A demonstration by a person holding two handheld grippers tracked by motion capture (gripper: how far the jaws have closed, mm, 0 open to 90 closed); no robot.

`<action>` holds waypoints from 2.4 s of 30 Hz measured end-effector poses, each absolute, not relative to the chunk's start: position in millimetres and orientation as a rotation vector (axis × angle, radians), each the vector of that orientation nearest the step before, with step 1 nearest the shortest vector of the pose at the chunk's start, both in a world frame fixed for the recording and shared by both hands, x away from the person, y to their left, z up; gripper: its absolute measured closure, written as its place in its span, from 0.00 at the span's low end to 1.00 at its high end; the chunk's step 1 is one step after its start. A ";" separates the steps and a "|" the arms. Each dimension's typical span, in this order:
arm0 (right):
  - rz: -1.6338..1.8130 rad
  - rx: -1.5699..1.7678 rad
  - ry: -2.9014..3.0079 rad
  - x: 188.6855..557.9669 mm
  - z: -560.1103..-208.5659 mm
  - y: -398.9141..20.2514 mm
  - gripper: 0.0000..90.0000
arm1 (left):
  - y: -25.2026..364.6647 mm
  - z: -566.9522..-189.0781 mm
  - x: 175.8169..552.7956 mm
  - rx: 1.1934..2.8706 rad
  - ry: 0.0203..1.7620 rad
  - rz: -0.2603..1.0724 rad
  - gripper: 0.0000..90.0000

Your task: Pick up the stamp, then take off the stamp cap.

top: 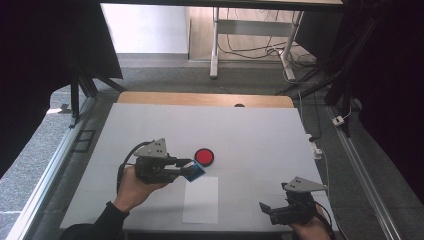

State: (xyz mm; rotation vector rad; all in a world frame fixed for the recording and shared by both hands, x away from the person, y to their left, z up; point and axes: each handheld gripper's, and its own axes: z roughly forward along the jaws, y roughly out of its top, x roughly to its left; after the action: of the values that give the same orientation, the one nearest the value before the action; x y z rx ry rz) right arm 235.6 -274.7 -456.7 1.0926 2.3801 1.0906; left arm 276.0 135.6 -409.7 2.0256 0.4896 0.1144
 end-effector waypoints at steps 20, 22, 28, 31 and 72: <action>1.247 0.942 2.401 236.1 -443.9 -259.6 0.00 | 130.8 -410.6 276.1 2.053 0.447 0.119 0.78; 1.254 0.908 2.421 236.8 -443.4 -255.4 0.00 | 130.4 -411.2 275.9 2.063 0.429 0.131 0.78; 1.297 0.841 2.461 239.2 -444.2 -244.1 0.00 | 129.2 -411.1 275.3 2.074 0.402 0.122 0.78; 1.365 0.842 2.476 242.5 -445.4 -235.7 0.00 | 129.4 -411.0 274.9 2.081 0.380 0.125 0.78; 1.438 0.446 2.826 279.6 -449.8 -130.6 0.00 | 127.0 -414.6 277.0 2.046 0.269 -0.050 0.78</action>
State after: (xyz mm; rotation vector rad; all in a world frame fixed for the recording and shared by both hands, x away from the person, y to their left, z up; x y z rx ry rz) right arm 279.6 -130.6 -449.8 0.4457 2.8257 1.4385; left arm 277.0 127.0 -414.6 2.0465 0.2694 -0.0501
